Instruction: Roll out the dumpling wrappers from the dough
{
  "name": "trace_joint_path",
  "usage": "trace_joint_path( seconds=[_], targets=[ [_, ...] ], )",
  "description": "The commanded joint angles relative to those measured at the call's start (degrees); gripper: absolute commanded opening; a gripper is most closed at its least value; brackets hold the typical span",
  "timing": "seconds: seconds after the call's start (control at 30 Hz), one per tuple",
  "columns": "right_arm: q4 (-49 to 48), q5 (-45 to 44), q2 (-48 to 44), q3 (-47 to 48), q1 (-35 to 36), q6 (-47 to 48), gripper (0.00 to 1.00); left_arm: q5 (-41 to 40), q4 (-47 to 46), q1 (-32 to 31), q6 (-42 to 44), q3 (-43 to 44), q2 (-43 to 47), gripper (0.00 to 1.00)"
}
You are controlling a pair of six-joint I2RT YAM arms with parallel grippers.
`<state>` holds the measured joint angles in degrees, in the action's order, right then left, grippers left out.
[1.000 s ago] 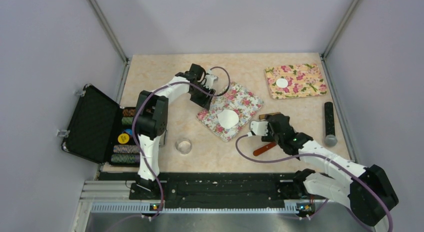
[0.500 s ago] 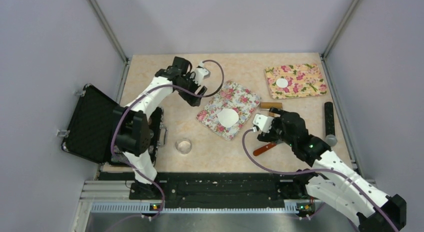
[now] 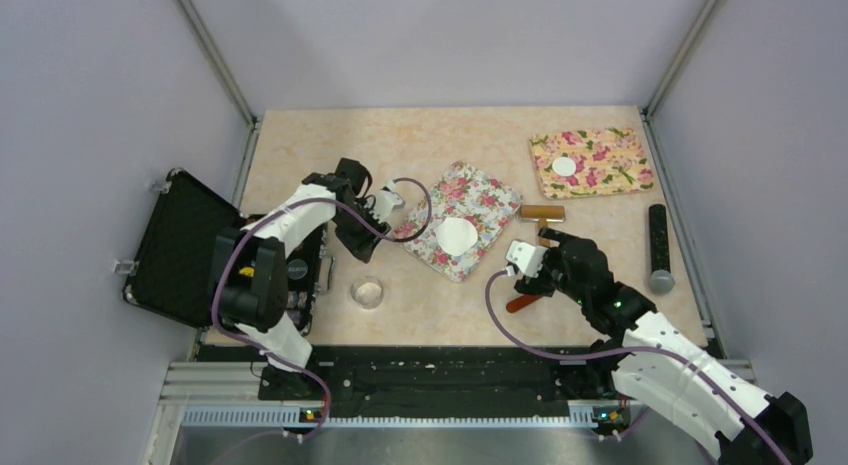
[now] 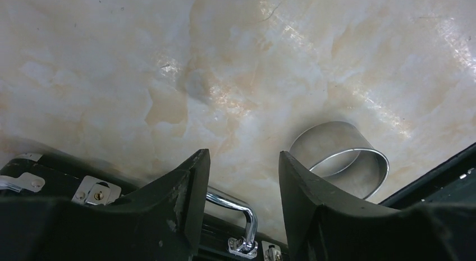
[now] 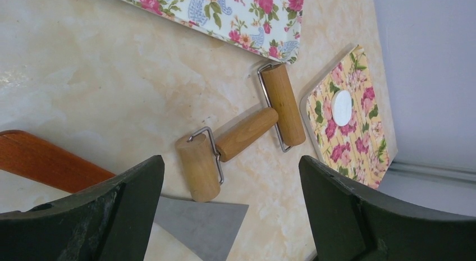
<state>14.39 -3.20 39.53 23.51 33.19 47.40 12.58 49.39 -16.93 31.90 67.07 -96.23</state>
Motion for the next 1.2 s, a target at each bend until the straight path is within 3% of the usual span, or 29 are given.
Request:
trace_joint_path(
  seconds=[0.0,0.27,0.67,1.17],
  targets=[
    [-2.3,1.3,-0.1,0.6,-0.4,-0.8,0.89,3.3,2.1,0.3,1.7,-0.4,5.4,0.53],
    [-1.7,1.7,0.3,0.9,-0.4,-1.1,0.88,4.1,4.8,0.6,3.5,-3.9,8.2,0.52],
    [-2.1,1.0,0.6,0.4,-0.4,-0.8,0.88,2.8,3.8,0.5,3.1,-6.0,4.2,0.44],
    [-2.1,0.9,0.7,0.3,-0.4,-0.6,0.88,3.9,3.6,-1.6,2.0,-7.4,1.7,0.41]
  ],
)
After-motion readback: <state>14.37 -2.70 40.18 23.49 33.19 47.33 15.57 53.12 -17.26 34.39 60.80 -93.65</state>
